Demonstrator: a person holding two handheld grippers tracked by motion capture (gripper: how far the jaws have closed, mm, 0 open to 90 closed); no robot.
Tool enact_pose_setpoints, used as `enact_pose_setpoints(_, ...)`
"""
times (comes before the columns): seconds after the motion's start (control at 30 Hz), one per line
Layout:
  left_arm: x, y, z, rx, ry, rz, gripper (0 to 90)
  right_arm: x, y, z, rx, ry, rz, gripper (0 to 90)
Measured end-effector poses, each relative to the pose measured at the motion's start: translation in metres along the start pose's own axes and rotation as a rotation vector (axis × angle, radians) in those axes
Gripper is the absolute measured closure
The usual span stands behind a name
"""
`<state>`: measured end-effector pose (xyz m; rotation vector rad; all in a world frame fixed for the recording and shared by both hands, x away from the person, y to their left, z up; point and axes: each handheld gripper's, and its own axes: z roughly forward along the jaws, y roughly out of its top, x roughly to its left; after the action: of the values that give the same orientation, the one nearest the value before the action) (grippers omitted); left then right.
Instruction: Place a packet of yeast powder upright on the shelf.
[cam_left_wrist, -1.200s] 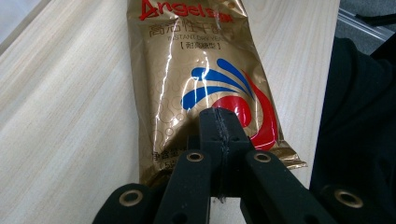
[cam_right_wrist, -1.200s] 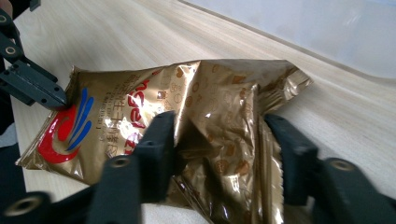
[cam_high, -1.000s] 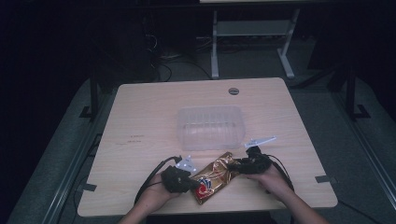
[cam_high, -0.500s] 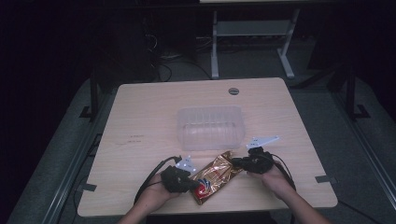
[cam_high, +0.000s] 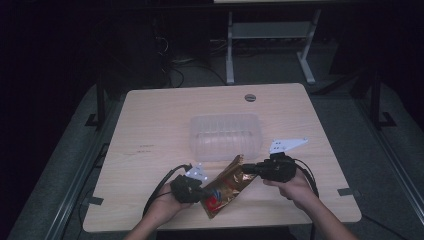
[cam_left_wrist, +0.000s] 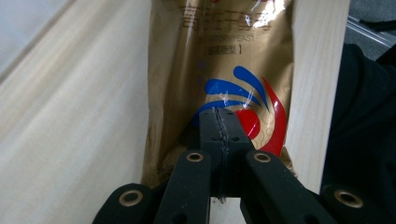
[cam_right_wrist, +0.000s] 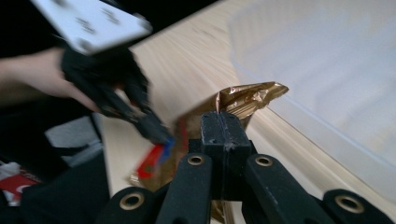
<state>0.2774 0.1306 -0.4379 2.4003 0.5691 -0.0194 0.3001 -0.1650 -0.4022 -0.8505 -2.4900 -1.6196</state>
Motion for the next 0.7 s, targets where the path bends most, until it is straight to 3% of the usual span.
enact_pose_setpoints(0.3,0.007,0.014,0.005,-0.043,-0.011,0.0,89.9,0.016,0.017,-0.001,-0.06,0.096,-0.039,90.0)
enact_pose_setpoints(0.5,0.001,0.021,0.005,-0.052,-0.021,0.028,89.9,0.02,0.026,-0.004,-0.084,0.107,-0.068,90.0)
enact_pose_setpoints(0.7,0.003,0.016,-0.005,-0.065,-0.016,0.017,89.9,0.018,0.031,-0.016,-0.11,0.084,-0.078,90.0)
